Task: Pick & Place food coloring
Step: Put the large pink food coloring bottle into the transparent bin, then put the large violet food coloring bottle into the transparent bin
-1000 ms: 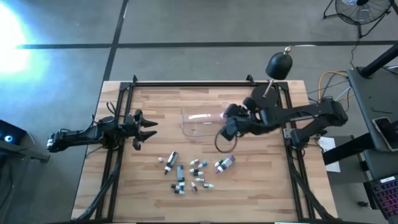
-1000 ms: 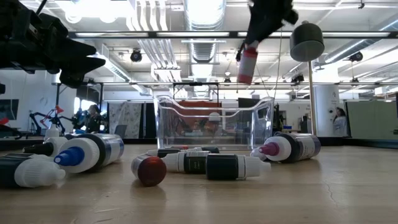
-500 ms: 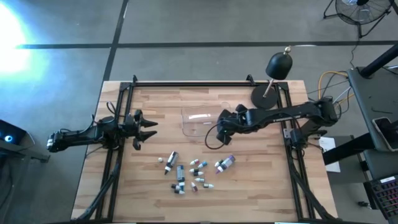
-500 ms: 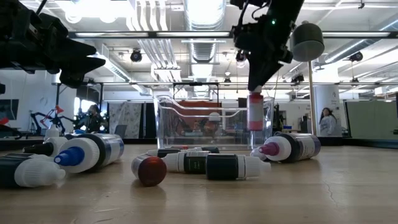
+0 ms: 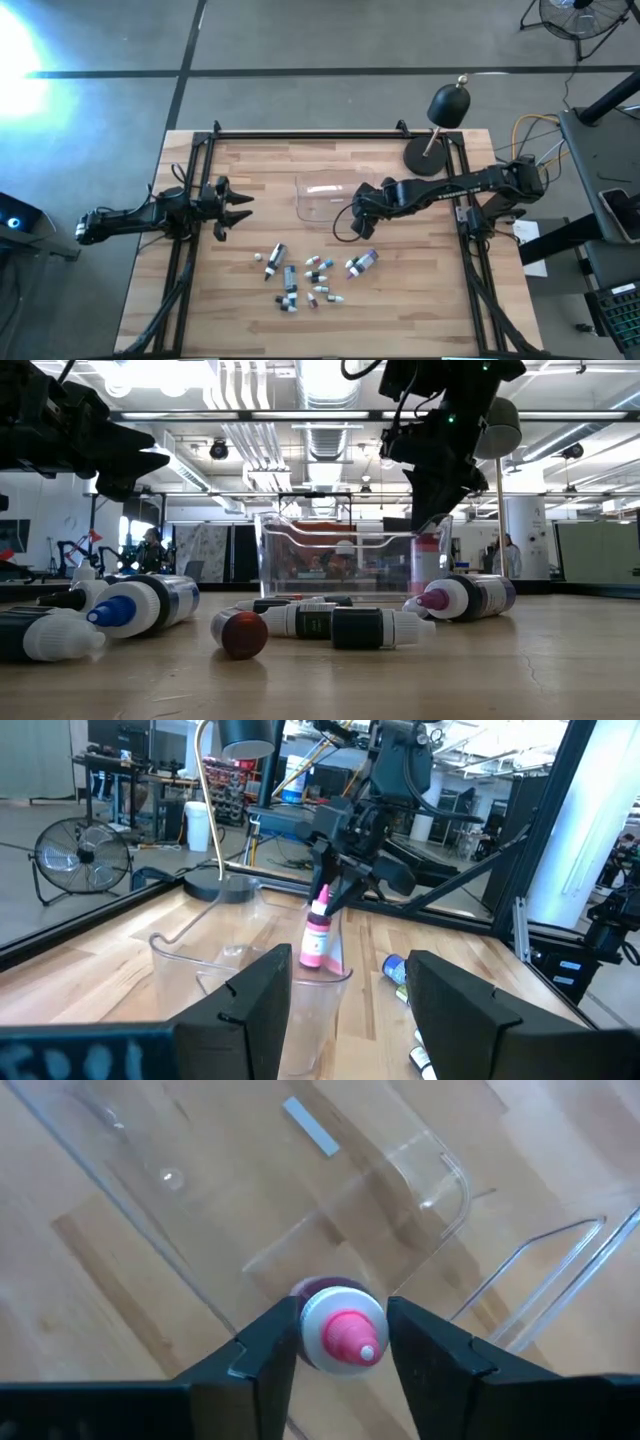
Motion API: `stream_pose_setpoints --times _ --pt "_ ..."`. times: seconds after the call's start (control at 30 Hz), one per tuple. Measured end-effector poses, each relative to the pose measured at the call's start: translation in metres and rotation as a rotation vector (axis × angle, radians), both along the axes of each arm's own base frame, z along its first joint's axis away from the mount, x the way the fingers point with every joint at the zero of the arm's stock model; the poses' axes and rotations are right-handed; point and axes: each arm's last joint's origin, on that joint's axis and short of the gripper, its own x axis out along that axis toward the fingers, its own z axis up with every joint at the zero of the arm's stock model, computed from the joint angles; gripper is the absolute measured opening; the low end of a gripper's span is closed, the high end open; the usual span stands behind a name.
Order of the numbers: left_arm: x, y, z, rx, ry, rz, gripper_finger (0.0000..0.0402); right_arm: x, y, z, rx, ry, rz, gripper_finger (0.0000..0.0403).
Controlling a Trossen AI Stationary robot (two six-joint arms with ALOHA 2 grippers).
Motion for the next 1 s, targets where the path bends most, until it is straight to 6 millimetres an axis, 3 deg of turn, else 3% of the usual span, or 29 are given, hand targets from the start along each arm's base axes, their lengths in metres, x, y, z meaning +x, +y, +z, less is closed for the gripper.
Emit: stream_pose_setpoints --times 0.27,0.47,0.6,0.7,0.87,1.0 --pt "0.000 0.000 0.000 0.000 0.000 0.000 0.0172 0.000 0.002 0.013 -0.104 -0.041 0.010 0.0209" --pt "0.000 0.000 0.000 0.000 0.000 0.000 0.0172 0.002 0.010 0.028 -0.199 -0.050 0.115 0.0241" --pt "0.000 0.000 0.000 0.000 0.000 0.001 0.0172 -0.001 0.031 0.040 -0.275 -0.040 0.364 0.0256" --pt "0.000 0.000 0.000 0.000 0.000 0.000 0.0172 -0.010 0.052 0.046 -0.232 -0.013 0.640 0.0260" --pt "0.000 0.000 0.000 -0.001 0.003 0.001 0.0172 -0.021 0.092 0.041 -0.115 0.003 1.074 0.0255" --pt "0.000 0.000 -0.001 -0.001 0.007 0.001 0.0172 -0.013 0.115 0.028 -0.153 -0.038 1.206 0.0254"
